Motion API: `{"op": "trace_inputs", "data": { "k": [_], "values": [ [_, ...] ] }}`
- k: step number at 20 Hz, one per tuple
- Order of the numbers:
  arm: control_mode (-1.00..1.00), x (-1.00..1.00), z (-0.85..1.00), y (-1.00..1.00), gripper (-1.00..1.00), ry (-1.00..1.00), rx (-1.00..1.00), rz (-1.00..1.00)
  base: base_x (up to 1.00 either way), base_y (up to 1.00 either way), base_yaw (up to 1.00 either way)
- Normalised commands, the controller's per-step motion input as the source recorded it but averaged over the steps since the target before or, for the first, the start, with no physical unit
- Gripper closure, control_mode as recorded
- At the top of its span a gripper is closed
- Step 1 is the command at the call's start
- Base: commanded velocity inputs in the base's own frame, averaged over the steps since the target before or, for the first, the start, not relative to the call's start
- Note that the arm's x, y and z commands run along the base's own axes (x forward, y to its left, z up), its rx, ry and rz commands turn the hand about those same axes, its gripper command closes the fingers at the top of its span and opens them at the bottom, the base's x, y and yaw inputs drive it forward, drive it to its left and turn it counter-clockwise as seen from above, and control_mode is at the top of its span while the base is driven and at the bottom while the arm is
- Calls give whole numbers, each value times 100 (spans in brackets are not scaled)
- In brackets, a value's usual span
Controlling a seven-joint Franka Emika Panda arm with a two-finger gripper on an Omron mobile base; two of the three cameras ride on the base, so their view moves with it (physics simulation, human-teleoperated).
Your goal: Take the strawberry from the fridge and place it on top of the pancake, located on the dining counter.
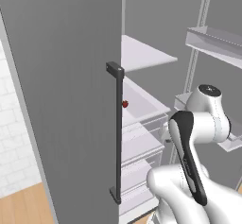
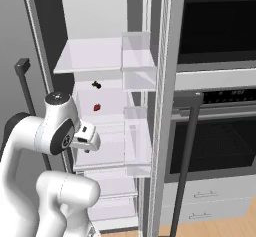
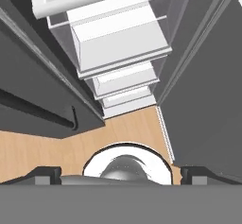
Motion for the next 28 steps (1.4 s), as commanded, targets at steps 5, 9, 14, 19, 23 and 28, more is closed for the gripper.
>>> {"op": "trace_inputs", "data": {
  "k": [5,9,14,19,23,28],
  "values": [
    [100,0,0,0,-100,0,0,0,46,-27,13],
    [100,0,0,0,-100,0,0,0,53,-7,22],
    [100,0,0,0,-100,0,0,0,21,0,18],
    [100,0,0,0,-100,0,0,0,16,-17,19],
    [100,0,0,0,-100,0,0,0,18,-24,17],
    [100,0,0,0,-100,0,0,0,8,-15,15]
  ]
}}
